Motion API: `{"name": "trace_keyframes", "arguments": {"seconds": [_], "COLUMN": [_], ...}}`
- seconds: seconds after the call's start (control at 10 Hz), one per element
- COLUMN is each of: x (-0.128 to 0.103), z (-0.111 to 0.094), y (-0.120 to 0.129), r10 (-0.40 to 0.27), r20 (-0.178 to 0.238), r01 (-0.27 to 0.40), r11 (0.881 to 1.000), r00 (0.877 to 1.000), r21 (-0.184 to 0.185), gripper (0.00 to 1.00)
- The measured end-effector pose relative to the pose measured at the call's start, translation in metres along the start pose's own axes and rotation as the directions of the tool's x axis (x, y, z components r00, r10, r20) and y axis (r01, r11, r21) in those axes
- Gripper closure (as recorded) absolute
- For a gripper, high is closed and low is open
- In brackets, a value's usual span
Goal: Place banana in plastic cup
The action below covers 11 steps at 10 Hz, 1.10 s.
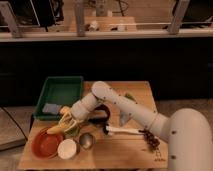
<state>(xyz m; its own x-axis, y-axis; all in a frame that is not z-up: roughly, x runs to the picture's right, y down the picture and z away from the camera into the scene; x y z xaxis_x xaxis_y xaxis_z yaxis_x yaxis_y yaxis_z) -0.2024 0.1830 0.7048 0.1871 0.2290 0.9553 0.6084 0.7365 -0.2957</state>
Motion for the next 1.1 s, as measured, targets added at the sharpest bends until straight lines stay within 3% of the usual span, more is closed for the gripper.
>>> {"name": "trace_keyframes", "arguments": {"seconds": [0.3,0.9,1.1], "x": [0.008,0.014,0.017], "z": [-0.004,-0.009,-0.01], "y": [-0.001,-0.001,0.001], "r10": [0.015,0.046,0.072], "r20": [0.052,0.09,0.106], "r01": [-0.017,-0.051,-0.078], "r11": [1.0,0.998,0.995], "r00": [0.999,0.995,0.992], "r21": [0.026,0.048,0.054], "gripper": [1.0,0.99,0.84]}}
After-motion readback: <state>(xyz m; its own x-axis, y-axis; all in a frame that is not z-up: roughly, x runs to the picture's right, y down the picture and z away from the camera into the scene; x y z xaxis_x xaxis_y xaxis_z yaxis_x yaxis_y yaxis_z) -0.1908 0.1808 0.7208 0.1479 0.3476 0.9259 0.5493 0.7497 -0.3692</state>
